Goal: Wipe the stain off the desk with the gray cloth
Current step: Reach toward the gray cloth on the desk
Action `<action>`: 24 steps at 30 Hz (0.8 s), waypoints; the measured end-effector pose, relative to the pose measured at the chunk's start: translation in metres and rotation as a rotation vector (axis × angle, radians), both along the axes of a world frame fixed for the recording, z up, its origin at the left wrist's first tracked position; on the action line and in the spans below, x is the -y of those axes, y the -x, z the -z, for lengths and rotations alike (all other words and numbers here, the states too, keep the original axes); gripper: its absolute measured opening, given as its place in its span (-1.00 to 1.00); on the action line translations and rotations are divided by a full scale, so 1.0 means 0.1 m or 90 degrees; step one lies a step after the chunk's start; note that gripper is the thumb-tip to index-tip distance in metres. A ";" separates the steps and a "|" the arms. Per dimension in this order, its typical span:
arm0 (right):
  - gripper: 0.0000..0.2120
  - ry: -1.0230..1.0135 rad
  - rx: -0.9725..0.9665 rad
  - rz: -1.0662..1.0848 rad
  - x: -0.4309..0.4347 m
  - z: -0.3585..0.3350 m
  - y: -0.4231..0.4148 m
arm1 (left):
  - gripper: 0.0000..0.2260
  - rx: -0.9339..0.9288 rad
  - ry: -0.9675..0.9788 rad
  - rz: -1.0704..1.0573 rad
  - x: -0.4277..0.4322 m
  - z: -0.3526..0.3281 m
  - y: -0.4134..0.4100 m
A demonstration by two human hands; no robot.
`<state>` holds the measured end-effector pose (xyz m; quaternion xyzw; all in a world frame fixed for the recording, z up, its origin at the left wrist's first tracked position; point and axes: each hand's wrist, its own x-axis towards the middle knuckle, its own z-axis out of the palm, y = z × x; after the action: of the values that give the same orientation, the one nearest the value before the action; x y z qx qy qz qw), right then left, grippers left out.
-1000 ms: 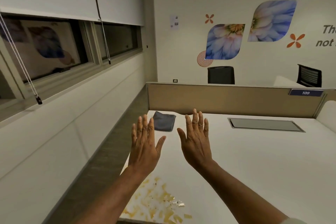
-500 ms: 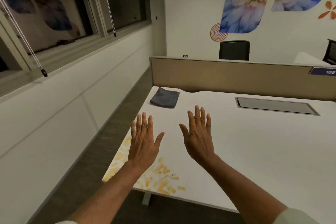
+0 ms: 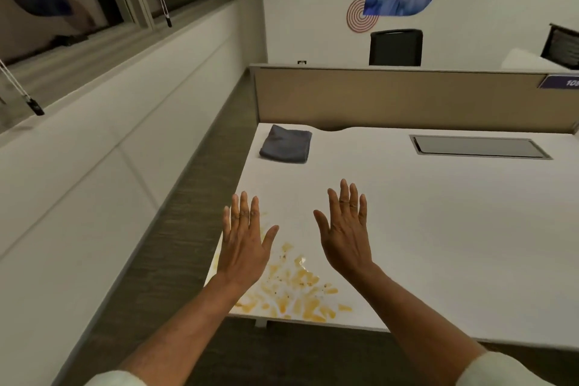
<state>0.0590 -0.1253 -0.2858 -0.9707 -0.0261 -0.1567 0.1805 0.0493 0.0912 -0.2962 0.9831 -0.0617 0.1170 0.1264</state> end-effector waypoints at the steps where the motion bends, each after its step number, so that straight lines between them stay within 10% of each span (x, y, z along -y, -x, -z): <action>1: -0.31 -0.004 -0.006 0.004 -0.06 0.03 0.00 | -0.25 -0.006 0.001 0.005 -0.05 0.03 -0.03; 24: -0.32 -0.010 -0.116 -0.080 -0.07 0.66 -0.70 | -0.19 -0.077 -0.002 -0.040 -0.01 0.51 -0.70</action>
<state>0.1293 -0.1182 -0.3517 -0.9760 -0.0690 -0.0561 0.1989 0.1194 0.0927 -0.3476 0.9900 -0.0230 0.0616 0.1246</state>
